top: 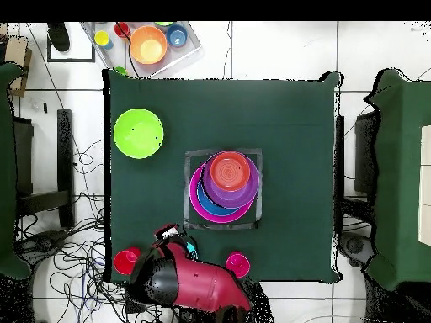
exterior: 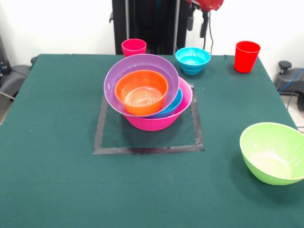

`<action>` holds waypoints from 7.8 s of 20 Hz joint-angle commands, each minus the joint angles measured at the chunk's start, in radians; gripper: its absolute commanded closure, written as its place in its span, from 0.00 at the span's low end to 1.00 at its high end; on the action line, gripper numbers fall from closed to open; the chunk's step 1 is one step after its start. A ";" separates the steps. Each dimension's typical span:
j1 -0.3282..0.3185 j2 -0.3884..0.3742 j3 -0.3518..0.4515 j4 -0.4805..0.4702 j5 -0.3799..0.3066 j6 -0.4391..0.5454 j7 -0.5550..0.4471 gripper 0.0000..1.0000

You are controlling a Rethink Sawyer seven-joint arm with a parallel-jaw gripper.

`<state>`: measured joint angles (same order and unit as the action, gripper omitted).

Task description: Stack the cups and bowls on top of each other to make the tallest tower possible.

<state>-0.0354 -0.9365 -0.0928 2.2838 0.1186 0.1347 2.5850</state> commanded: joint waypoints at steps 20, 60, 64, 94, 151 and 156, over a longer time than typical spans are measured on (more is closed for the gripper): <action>0.040 0.286 0.058 -0.104 -0.090 -0.167 0.040 0.00; 0.069 0.251 0.071 -0.277 -0.050 0.074 0.054 0.00; 0.071 0.299 0.061 -0.283 -0.073 0.020 0.052 0.00; 0.129 0.380 0.011 -0.262 -0.075 -0.016 0.077 0.00; 0.212 0.497 -0.039 -0.181 -0.044 -0.177 0.156 0.00; 0.223 0.495 -0.040 -0.165 -0.025 -0.181 0.164 0.00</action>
<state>0.1812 -0.4921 -0.1856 2.0750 0.0553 0.0120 2.5850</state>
